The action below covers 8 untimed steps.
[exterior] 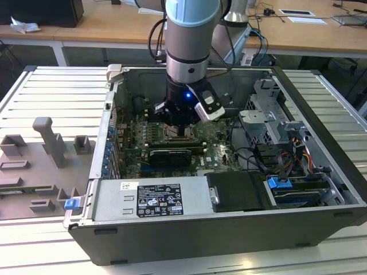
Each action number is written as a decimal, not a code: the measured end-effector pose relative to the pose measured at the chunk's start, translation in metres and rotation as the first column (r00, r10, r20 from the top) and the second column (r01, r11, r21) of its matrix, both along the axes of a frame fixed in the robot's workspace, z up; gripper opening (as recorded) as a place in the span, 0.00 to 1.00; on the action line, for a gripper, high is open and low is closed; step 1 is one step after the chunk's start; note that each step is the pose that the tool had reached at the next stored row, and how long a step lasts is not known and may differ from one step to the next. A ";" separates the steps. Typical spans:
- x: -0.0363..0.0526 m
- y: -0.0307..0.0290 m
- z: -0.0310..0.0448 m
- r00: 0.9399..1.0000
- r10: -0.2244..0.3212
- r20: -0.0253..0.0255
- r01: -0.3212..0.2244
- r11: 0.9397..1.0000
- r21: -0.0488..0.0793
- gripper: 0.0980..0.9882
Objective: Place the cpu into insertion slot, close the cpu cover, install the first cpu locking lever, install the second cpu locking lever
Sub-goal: 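Install the second cpu locking lever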
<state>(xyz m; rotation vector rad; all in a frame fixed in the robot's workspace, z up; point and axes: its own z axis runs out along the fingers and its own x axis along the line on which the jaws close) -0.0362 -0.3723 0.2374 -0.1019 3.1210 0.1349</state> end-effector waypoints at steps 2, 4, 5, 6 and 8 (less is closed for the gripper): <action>-0.0010 -0.0001 -0.0004 1.000 0.000 0.000 0.000 1.000 0.006 0.01; -0.0013 -0.0004 -0.0012 1.000 0.000 0.000 0.000 1.000 0.011 0.01; -0.0014 -0.0005 -0.0014 1.000 0.000 0.000 0.000 1.000 0.012 0.01; -0.0015 -0.0009 -0.0015 1.000 0.000 0.000 0.000 1.000 0.013 0.01; -0.0018 -0.0020 -0.0016 1.000 0.000 0.000 0.000 1.000 0.015 0.01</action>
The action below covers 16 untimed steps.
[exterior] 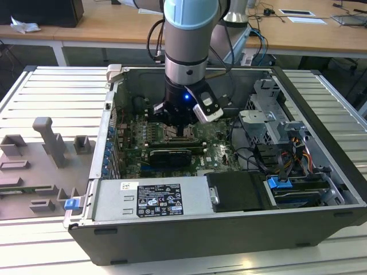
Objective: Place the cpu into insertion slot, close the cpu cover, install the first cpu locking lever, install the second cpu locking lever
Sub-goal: 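Install the second cpu locking lever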
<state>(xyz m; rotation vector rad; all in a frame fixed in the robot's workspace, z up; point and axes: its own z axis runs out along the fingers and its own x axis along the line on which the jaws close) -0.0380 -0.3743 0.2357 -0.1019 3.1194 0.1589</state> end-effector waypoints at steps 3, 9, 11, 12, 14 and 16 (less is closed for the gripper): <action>-0.0002 -0.0020 -0.0001 1.000 0.000 0.000 0.000 1.000 0.003 0.01; -0.0007 -0.0099 -0.0001 1.000 0.000 0.000 0.000 0.998 0.057 0.01; -0.0018 -0.0119 -0.0003 1.000 0.000 0.000 0.000 0.998 0.057 0.01; -0.0047 -0.0122 -0.0004 1.000 0.000 0.000 0.000 0.998 0.057 0.01; -0.0128 -0.0137 -0.0007 1.000 0.000 0.000 0.000 0.998 0.059 0.01; -0.0165 -0.0167 -0.0011 1.000 0.000 0.000 0.000 0.998 0.061 0.01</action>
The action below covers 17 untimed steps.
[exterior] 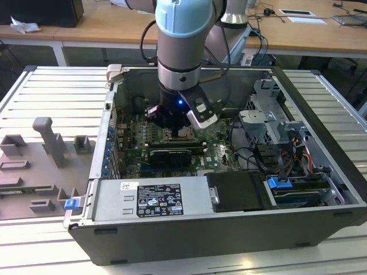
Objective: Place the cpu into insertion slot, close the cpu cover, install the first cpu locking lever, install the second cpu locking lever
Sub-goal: 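Install the second cpu locking lever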
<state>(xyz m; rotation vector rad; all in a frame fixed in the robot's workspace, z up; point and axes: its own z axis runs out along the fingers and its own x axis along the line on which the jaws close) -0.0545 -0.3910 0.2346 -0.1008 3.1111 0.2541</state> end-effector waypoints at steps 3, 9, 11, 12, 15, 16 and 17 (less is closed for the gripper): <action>-0.0006 -0.0060 -0.0004 1.000 0.000 0.000 0.000 1.000 0.018 0.01; -0.0080 -0.0131 -0.0046 1.000 0.000 0.000 0.000 0.997 0.077 0.01; -0.0088 -0.0132 -0.0074 1.000 0.000 0.000 0.000 0.997 0.080 0.01; -0.0096 -0.0132 -0.0119 1.000 0.000 0.000 0.000 0.996 0.085 0.01; -0.0099 -0.0134 -0.0221 1.000 0.000 0.000 0.000 0.995 0.096 0.01; -0.0101 -0.0139 -0.0232 1.000 0.000 0.000 0.000 0.995 0.104 0.01; -0.0103 -0.0144 -0.0238 1.000 0.000 0.000 0.000 0.994 0.111 0.01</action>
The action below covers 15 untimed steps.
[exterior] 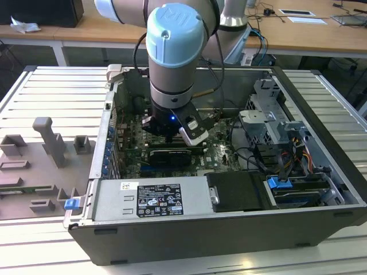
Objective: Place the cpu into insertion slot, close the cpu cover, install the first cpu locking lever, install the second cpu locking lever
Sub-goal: 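Install the second cpu locking lever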
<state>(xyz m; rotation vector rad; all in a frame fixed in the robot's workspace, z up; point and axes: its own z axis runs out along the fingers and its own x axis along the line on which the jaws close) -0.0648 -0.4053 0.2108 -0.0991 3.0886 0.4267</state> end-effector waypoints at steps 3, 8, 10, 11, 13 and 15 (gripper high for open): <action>-0.0026 -0.0051 -0.0027 1.000 0.000 0.000 0.000 0.999 0.041 0.01; -0.0087 -0.0107 -0.0062 1.000 0.000 0.000 0.000 0.997 0.083 0.01; -0.0096 -0.0109 -0.0087 1.000 0.000 0.001 0.000 0.996 0.091 0.01; -0.0106 -0.0109 -0.0103 1.000 0.000 0.001 0.000 0.995 0.096 0.01; -0.0116 -0.0109 -0.0128 1.000 0.000 0.001 0.000 0.994 0.106 0.01; -0.0124 -0.0109 -0.0155 1.000 0.000 0.001 0.000 0.993 0.114 0.01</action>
